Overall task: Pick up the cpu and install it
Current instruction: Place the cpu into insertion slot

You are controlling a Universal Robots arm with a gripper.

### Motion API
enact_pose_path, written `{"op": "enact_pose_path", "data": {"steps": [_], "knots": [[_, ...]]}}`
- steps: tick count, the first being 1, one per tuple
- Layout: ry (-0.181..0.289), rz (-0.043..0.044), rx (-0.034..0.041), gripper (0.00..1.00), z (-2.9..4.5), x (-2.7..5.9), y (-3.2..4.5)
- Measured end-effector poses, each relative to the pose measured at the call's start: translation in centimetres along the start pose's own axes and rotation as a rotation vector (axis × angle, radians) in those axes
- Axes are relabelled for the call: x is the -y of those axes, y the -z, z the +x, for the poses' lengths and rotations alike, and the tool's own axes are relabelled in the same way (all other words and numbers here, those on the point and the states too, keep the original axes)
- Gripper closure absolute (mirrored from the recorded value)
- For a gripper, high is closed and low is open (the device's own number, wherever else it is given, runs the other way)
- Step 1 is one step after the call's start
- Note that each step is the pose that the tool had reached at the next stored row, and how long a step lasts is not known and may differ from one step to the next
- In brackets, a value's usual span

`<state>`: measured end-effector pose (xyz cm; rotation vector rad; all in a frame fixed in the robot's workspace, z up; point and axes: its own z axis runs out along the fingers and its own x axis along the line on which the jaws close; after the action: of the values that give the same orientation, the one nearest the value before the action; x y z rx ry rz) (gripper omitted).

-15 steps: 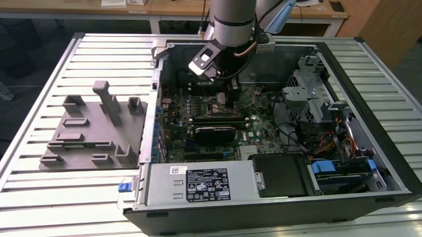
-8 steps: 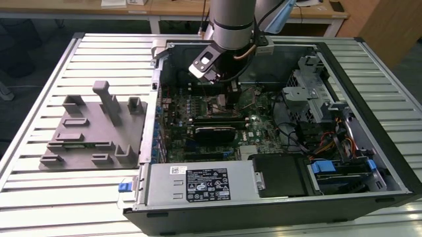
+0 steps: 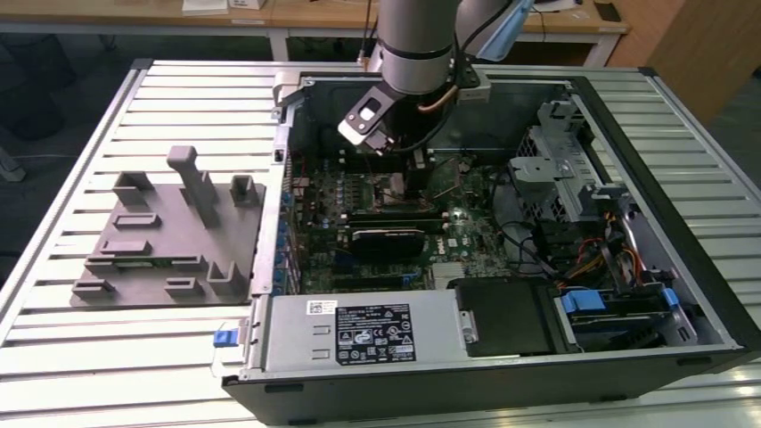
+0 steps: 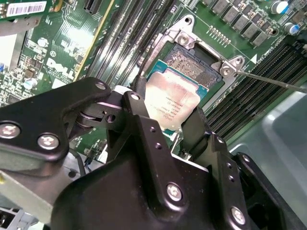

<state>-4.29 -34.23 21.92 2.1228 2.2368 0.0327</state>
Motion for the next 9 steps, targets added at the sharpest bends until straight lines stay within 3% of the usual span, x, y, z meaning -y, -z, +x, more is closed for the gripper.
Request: {"op": "enact_pose_path", "data": {"steps": [9], "knots": [[-0.003,0.0002,0.0002,0.46,0.45,0.3,-0.44]]}}
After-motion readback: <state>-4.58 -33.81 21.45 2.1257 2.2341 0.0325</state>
